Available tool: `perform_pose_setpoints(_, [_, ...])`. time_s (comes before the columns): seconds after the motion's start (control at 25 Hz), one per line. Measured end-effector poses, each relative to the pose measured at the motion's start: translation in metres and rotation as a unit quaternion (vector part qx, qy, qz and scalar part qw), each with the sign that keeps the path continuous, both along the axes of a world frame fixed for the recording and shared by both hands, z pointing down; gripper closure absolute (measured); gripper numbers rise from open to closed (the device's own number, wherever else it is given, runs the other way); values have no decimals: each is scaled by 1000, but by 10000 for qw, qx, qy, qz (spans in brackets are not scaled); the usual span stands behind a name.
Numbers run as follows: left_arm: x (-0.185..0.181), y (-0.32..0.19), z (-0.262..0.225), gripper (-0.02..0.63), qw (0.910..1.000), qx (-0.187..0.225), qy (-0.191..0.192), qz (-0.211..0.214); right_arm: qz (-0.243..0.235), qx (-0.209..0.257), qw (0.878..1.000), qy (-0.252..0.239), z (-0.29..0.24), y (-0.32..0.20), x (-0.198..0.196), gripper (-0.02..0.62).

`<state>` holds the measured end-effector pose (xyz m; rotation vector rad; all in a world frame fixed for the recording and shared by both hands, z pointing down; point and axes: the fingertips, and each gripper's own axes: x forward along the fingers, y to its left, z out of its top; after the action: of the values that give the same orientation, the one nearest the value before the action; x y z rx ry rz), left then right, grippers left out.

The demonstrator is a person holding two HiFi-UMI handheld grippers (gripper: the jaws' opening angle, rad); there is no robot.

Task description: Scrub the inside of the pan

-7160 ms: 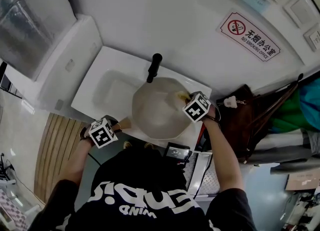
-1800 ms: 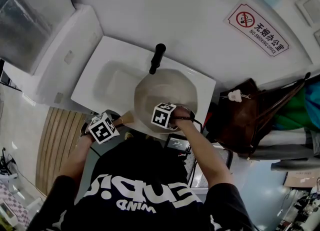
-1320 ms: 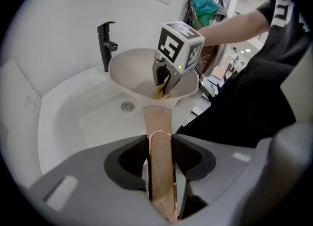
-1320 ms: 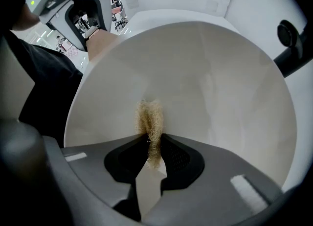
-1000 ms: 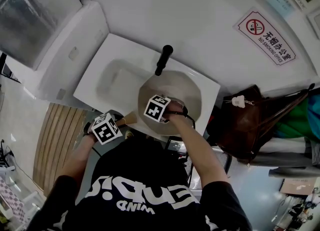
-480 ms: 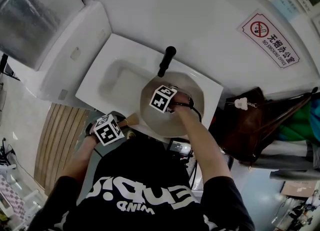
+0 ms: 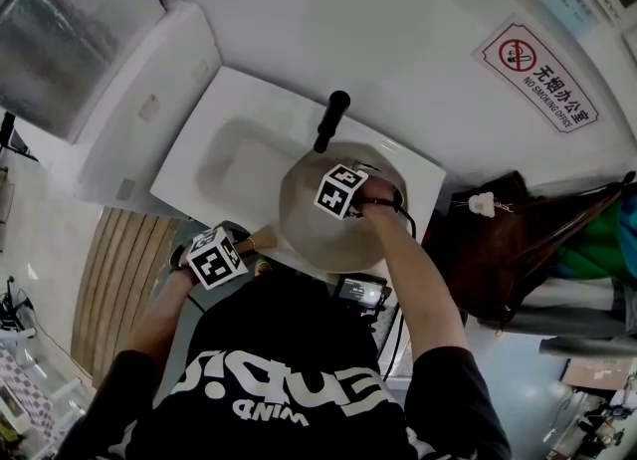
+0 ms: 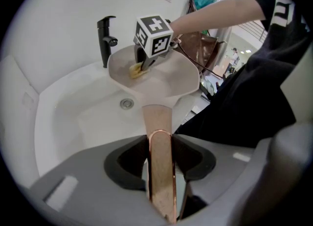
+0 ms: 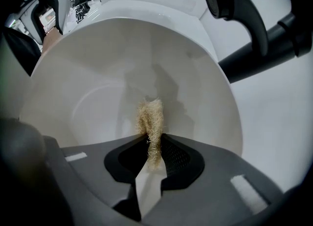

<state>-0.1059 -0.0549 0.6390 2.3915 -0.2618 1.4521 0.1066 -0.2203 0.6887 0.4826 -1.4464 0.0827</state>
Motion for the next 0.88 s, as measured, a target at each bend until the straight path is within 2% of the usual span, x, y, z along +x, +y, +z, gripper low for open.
perform_pose_setpoints(0.24, [-1,-1,1,449,10000,-12,10,-4,-59,71,9995,289,0,3,22,518])
perform_pose_setpoints(0.56, [0,-2,0,449,10000,-6,31,29,-174,-69,9969,759,1,20,44,518])
perform_pose_setpoints(0.88, [-1,-2,0,449,10000,7,35,34,-73,-280,9981,546,3,44,39,518])
